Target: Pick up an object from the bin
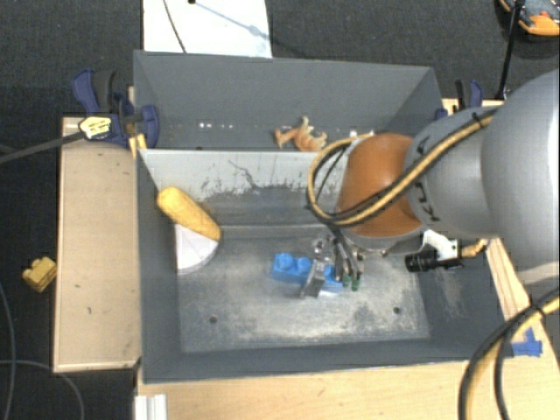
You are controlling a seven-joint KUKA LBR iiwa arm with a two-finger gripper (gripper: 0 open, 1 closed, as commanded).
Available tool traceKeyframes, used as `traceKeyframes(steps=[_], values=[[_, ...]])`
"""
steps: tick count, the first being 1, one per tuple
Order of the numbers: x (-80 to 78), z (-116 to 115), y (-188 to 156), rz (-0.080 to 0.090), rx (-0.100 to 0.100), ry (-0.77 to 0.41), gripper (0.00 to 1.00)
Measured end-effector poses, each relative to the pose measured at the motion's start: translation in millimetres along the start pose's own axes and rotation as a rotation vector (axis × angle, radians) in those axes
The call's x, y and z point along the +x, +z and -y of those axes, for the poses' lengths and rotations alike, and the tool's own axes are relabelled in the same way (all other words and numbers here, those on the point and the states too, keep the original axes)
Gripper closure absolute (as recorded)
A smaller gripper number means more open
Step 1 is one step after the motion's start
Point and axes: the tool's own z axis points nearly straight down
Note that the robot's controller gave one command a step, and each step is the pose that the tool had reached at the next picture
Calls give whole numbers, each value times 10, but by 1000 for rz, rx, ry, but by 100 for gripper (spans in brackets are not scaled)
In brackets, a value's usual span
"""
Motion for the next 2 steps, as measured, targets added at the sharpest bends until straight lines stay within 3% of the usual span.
traceKeyframes(steps=[1,2], values=[[-16,-5,-4,3,0,-161,100],[-88,126,-4,9,-2,-523,100]])
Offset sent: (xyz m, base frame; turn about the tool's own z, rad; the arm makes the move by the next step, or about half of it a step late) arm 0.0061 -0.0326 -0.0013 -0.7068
